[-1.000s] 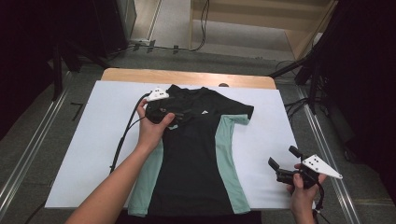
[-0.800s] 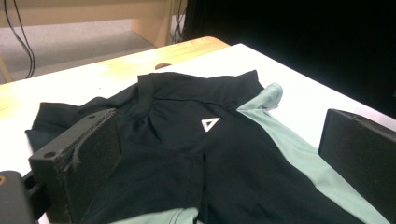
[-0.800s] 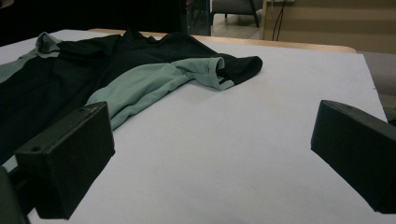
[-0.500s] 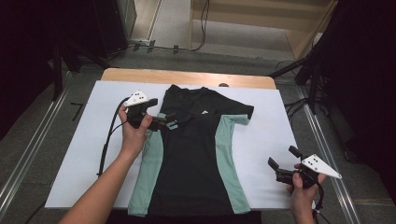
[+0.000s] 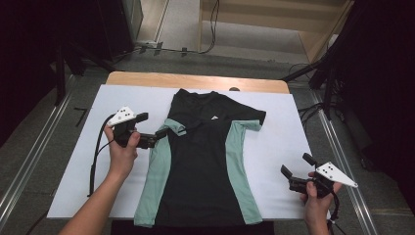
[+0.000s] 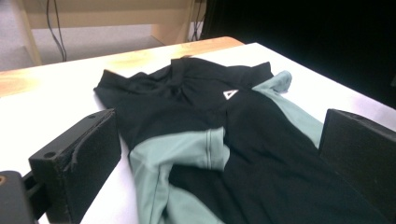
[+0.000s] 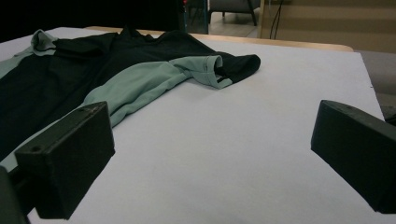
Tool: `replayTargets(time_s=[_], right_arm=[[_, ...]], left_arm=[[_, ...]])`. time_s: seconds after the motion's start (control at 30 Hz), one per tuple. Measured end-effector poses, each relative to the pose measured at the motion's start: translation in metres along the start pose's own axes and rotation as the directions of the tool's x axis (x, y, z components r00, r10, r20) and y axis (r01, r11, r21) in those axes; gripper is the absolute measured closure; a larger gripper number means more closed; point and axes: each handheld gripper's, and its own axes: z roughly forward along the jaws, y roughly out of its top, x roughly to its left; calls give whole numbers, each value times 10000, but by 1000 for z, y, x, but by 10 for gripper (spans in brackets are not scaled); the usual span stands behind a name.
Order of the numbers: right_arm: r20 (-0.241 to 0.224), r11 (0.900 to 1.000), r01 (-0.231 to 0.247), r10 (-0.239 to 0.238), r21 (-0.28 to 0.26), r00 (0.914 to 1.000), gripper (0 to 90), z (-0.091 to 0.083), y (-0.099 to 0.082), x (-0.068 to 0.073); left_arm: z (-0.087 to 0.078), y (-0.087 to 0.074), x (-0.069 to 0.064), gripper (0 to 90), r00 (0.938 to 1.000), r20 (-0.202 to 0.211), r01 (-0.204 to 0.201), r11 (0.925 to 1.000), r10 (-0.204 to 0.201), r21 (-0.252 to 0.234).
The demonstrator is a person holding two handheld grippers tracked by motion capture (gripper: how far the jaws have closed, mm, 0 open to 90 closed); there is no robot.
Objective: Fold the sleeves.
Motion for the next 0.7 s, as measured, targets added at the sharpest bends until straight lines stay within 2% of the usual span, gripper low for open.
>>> replayTargets(time_s=[0.27, 0.7], right_arm=[[21, 10000, 8, -8, 45, 10000, 0, 0, 0, 1], [102, 9999, 81, -82, 104, 9999, 0, 1, 0, 2]], left_arm=[[-28, -18, 4, 0, 9993, -362, -29, 10000, 30, 31], [-72, -43, 7, 0, 9954, -960, 15, 9998, -34, -200]])
